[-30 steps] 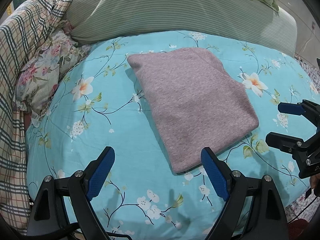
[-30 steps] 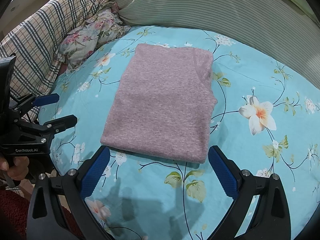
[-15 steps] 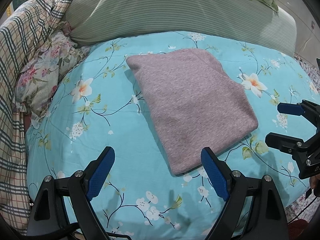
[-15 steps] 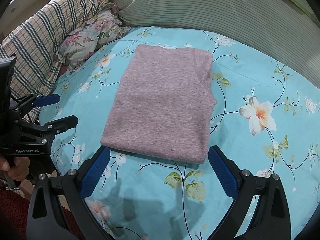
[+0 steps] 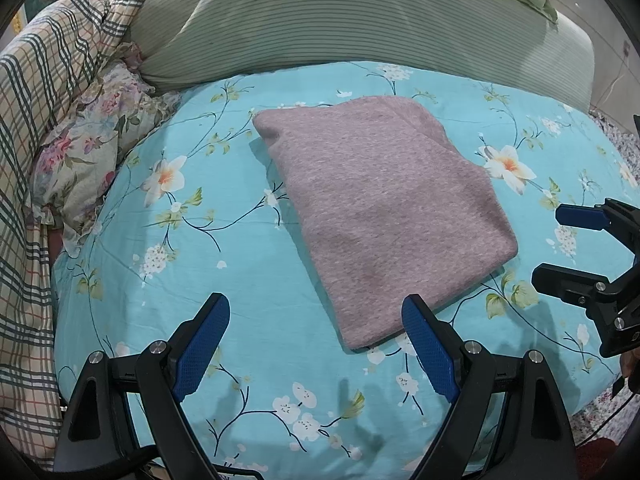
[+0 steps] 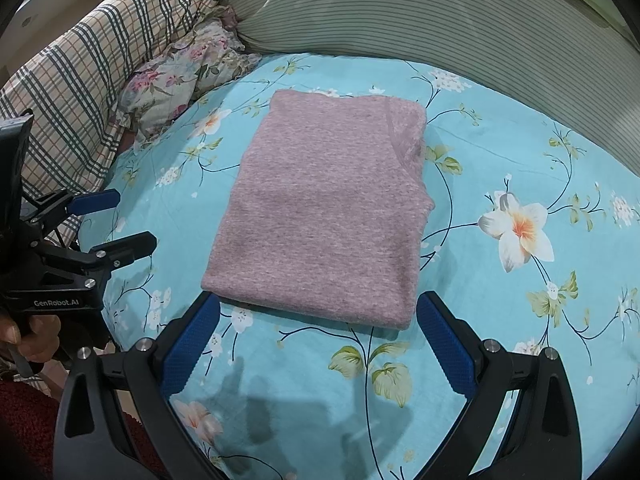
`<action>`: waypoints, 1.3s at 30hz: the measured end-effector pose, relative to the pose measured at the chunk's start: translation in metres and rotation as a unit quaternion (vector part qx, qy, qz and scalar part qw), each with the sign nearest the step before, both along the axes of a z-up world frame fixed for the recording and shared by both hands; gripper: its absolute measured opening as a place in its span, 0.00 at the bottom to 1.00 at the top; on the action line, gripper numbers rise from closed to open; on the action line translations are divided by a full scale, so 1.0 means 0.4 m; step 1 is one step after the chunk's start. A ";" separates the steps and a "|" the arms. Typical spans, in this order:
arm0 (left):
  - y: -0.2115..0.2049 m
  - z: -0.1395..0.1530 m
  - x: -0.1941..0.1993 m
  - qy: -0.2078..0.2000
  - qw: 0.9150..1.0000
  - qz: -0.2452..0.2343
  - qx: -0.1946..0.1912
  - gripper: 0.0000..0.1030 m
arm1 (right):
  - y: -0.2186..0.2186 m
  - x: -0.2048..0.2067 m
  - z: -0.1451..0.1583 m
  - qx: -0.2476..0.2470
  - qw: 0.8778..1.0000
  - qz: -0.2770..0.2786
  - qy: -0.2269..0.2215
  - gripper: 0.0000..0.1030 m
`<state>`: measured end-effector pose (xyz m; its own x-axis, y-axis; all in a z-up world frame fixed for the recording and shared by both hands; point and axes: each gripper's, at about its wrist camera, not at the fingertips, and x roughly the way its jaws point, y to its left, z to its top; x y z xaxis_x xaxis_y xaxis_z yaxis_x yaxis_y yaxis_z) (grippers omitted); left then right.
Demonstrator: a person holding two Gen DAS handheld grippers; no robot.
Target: Fold small clothes
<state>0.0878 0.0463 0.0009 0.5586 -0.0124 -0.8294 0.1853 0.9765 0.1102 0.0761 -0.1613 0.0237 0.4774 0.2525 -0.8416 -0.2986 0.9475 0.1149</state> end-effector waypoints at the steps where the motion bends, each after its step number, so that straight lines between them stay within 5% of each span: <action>1: 0.002 0.000 0.000 0.000 1.000 0.001 -0.001 0.86 | 0.000 0.001 0.001 0.000 1.000 0.000 -0.001 0.96; 39: 0.006 -0.009 0.033 -0.005 1.000 0.009 -0.001 0.86 | -0.027 0.050 -0.007 0.015 1.000 -0.021 -0.007 0.96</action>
<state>0.1012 0.0486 -0.0026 0.5666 -0.0032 -0.8240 0.1661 0.9799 0.1104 0.0962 -0.1722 0.0209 0.4997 0.2579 -0.8269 -0.2612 0.9551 0.1400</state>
